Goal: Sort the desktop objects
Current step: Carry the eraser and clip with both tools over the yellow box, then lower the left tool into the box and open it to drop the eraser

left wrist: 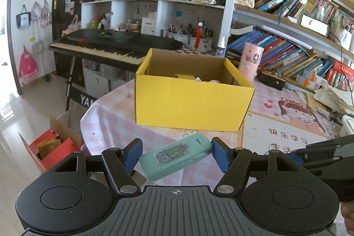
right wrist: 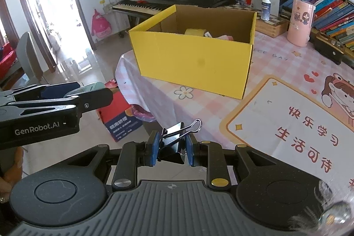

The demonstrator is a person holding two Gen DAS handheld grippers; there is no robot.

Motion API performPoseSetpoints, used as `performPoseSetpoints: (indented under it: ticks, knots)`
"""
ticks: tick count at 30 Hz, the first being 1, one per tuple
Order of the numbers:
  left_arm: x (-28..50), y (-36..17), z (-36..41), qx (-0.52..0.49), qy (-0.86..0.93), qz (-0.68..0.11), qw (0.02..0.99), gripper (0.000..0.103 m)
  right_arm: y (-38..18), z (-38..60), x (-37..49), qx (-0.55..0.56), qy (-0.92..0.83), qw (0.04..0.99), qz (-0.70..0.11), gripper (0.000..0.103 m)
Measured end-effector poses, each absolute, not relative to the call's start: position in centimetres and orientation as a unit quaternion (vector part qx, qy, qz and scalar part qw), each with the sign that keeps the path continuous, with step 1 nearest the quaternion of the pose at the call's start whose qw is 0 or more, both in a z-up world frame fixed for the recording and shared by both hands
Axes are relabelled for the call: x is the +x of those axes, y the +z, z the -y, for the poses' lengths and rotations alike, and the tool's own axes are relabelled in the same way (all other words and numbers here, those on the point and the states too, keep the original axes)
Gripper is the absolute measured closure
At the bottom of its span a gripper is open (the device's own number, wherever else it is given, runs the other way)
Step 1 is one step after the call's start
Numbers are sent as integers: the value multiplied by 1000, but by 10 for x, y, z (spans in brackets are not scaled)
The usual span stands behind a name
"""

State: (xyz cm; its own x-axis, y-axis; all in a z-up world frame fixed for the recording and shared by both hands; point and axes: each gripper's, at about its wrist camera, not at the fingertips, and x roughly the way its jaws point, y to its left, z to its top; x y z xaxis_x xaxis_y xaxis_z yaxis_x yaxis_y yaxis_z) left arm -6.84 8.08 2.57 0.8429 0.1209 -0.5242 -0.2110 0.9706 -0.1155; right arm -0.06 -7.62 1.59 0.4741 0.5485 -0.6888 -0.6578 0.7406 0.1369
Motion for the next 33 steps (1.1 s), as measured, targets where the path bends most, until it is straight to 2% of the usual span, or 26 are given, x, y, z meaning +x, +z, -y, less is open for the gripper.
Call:
performPoseSetpoints:
  ticks: [11,24,33]
  knots:
    - [-41,37,-85,-80,88,-247,962,35,31,76,28,-66,354,862,-356,80]
    - [46,73,-91,-63,132,-187,972,35,73,72,126,-55,372,883,-282,80]
    - [114,61,-89,-21,152,-207,966,35,76,55,192,-87,392,878,-260,80]
